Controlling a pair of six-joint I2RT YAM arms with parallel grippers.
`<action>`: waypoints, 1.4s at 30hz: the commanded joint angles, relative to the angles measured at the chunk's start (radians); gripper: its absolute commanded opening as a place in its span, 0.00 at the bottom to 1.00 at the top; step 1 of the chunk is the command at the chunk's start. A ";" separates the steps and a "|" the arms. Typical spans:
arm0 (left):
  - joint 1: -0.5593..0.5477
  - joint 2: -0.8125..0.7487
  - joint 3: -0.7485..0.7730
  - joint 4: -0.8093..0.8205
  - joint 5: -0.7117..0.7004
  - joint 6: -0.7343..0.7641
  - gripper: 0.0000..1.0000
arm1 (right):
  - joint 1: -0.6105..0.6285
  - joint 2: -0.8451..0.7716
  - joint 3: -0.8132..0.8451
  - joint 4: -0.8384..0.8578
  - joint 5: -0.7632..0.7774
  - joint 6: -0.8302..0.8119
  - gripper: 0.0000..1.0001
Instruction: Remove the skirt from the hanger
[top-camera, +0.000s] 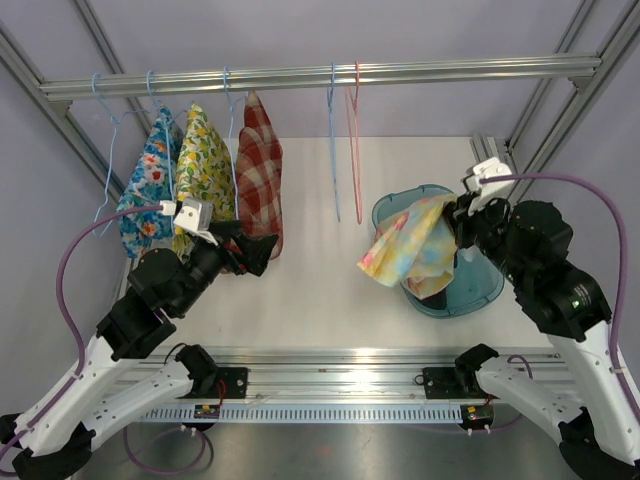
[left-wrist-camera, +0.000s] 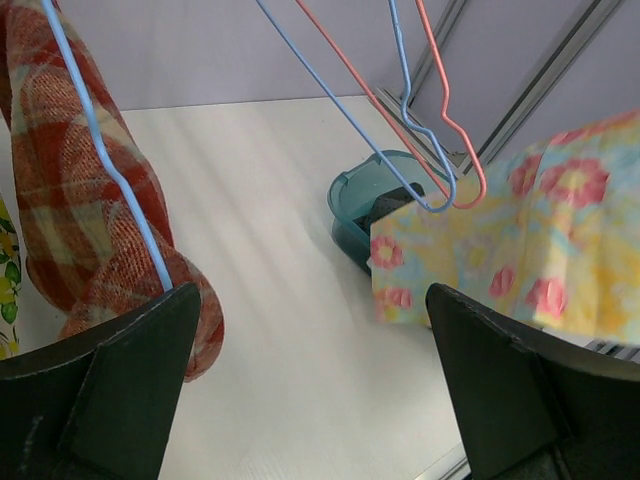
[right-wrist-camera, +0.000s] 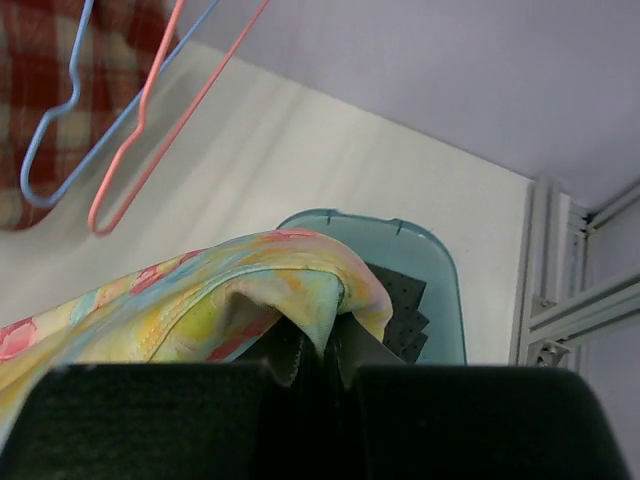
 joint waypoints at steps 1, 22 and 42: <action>0.002 -0.006 0.033 0.046 0.022 0.028 0.99 | -0.007 0.054 0.130 0.087 0.225 0.111 0.00; 0.002 -0.013 0.102 -0.007 0.020 0.069 0.99 | -0.396 0.290 0.165 -0.116 -0.110 0.143 0.00; 0.002 0.064 0.193 -0.017 0.019 0.110 0.99 | -0.501 0.882 -0.064 -0.137 -0.783 -0.130 0.00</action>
